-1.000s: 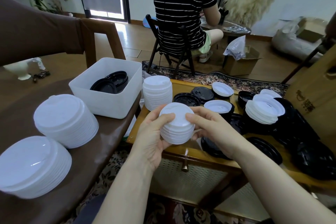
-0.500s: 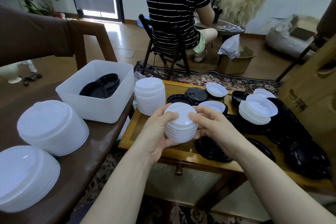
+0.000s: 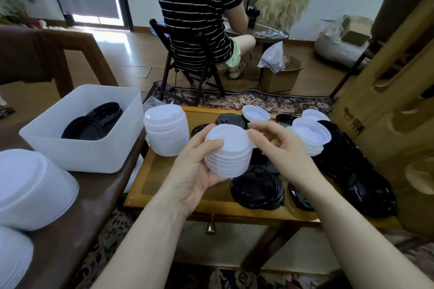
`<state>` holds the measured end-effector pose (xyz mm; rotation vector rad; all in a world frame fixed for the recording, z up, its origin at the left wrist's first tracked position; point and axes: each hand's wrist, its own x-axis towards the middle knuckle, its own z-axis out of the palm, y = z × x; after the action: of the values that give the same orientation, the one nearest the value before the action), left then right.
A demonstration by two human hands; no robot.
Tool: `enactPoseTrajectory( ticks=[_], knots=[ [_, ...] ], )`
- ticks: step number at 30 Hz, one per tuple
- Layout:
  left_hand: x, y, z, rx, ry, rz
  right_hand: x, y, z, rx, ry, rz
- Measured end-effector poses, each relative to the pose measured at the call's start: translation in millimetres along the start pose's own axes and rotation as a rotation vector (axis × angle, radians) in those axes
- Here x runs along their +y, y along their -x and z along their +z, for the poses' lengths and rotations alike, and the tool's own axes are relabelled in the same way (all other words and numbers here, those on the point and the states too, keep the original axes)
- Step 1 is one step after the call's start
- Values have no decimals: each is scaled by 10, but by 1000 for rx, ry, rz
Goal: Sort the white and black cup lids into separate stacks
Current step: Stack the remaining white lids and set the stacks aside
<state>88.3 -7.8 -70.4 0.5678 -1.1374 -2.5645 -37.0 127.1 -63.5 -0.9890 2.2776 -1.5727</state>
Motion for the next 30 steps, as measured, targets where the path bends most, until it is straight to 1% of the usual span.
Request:
enactPoseTrajectory(
  ticks=[3, 6, 8, 10, 14, 17, 20, 22, 24, 25, 26, 28, 30],
  knots=[
    [-11, -2, 57, 8, -8, -3, 77, -35, -201, 192, 138, -95],
    [-43, 10, 89, 5, 1, -21, 192, -64, -479, 330, 439, -119],
    [-73, 6, 104, -1, -3, -31, 265, -66, -644, 339, 609, -51],
    [-99, -6, 110, -2, -8, -32, 305, -57, -747, 307, 720, 43],
    [-149, -34, 101, 13, -26, -44, 346, -53, -796, 225, 792, 153],
    [-180, -58, 79, 32, -36, -55, 339, -55, -792, 213, 819, 179],
    [-189, -76, 58, 30, -44, -55, 361, -53, -801, 265, 846, 132],
    [-190, -84, 55, 32, -48, -43, 363, -56, -804, 376, 828, 41],
    [-196, -84, 69, 28, -60, -33, 328, -43, -784, 519, 729, -89],
    [-201, -83, 78, 26, -65, -31, 290, -30, -758, 570, 592, -134],
    [-208, -82, 86, 27, -66, -30, 244, -15, -729, 593, 389, -145],
    [-226, -80, 90, 31, -55, -29, 131, 10, -655, 560, -57, -80],
    [-240, -77, 94, 29, -38, -22, 62, 10, -587, 469, -425, 36]
  ],
)
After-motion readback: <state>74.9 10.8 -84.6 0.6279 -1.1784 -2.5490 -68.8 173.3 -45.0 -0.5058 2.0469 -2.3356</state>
